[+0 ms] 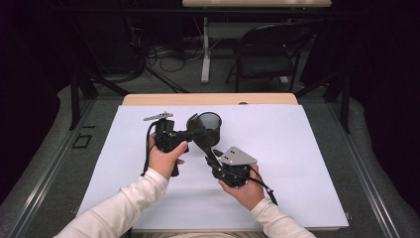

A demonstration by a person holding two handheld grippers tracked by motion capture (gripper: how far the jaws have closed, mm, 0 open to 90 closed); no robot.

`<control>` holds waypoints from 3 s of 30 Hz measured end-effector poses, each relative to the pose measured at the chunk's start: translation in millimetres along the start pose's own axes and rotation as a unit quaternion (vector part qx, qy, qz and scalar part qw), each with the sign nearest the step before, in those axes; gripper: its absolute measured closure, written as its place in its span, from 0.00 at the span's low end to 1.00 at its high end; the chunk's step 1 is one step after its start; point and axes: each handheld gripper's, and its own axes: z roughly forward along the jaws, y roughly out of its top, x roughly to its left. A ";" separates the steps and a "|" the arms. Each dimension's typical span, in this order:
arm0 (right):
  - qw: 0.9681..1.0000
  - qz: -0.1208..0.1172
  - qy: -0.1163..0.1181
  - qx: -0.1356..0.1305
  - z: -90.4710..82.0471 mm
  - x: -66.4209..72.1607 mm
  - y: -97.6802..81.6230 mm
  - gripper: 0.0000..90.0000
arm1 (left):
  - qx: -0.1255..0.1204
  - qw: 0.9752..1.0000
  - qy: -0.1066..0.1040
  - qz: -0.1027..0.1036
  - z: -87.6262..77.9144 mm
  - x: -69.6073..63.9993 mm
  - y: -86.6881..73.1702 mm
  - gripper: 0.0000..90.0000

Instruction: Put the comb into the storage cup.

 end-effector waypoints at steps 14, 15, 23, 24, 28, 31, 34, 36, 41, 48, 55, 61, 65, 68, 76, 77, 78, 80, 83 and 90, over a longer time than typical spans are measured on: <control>1.000 -0.007 -0.012 -0.015 0.1 -0.6 1.0 0.54 | -0.004 1.000 0.005 0.000 -2.0 1.7 1.4 0.96; 1.000 -0.007 -0.015 -0.014 0.1 -1.0 1.3 0.53 | -0.004 1.000 0.005 0.000 -2.1 1.8 1.4 0.96; 1.000 -0.005 -0.011 -0.003 1.2 -1.4 4.2 0.46 | -0.007 1.000 0.008 0.001 -2.7 3.2 2.4 0.96; 1.000 -0.005 -0.010 -0.003 1.3 -1.1 4.6 0.45 | -0.009 1.000 0.009 0.001 -2.9 3.2 2.5 0.96; 1.000 -0.003 -0.001 0.002 1.7 0.3 7.2 0.43 | -0.011 1.000 0.012 0.000 -3.1 3.8 2.9 0.96; 1.000 -0.005 0.003 0.005 1.2 1.8 9.2 0.42 | -0.011 1.000 0.013 -0.001 -3.2 4.6 3.3 0.96; 1.000 -0.012 0.001 0.005 0.7 2.2 11.0 0.41 | -0.012 1.000 0.015 0.001 -3.8 5.1 3.7 0.96; 1.000 -0.017 -0.001 0.001 0.6 1.7 11.7 0.41 | -0.013 1.000 0.016 0.001 -4.2 5.5 4.1 0.96; 1.000 -0.011 0.001 -0.010 -1.2 -1.9 14.0 0.39 | -0.015 1.000 0.018 0.001 -5.5 6.2 5.3 0.96; 1.000 0.015 0.021 0.006 -0.3 -6.8 15.4 0.39 | -0.017 1.000 0.022 0.003 -7.7 7.1 7.4 0.96; 1.000 0.017 0.022 0.011 -0.9 -8.0 16.3 0.39 | -0.018 1.000 0.025 0.005 -9.1 6.0 10.4 0.96; 1.000 0.015 0.020 0.008 -1.5 -8.6 16.7 0.38 | -0.020 0.999 0.026 0.009 -11.3 4.3 13.4 0.96; 1.000 0.019 0.024 0.006 -2.5 -9.8 17.2 0.36 | -0.021 0.999 0.028 0.010 -11.9 3.9 14.9 0.96; 0.999 0.022 0.025 0.006 -2.6 -11.0 17.4 0.32 | -0.020 0.999 0.029 0.012 -12.5 3.7 16.6 0.96; 0.999 0.028 0.024 0.003 -3.5 -11.6 18.1 0.23 | -0.022 0.999 0.034 0.017 -13.3 3.0 20.4 0.96; 0.999 0.029 0.023 0.003 -3.4 -12.2 18.0 0.23 | -0.022 0.999 0.035 0.017 -13.5 3.0 21.1 0.96; 0.999 0.030 0.022 0.003 -3.4 -12.6 17.9 0.23 | -0.023 0.999 0.036 0.017 -13.6 2.7 21.7 0.96; 0.999 0.030 0.019 0.002 -3.5 -12.8 18.0 0.22 | -0.023 0.999 0.038 0.018 -14.0 3.1 22.6 0.96; 0.999 0.030 0.014 0.000 -3.9 -13.6 18.0 0.18 | -0.025 0.999 0.040 0.019 -14.4 3.8 24.6 0.96; 0.999 0.036 0.013 0.001 -3.9 -16.6 17.3 0.16 | -0.028 0.998 0.048 0.023 -16.0 4.3 29.7 0.96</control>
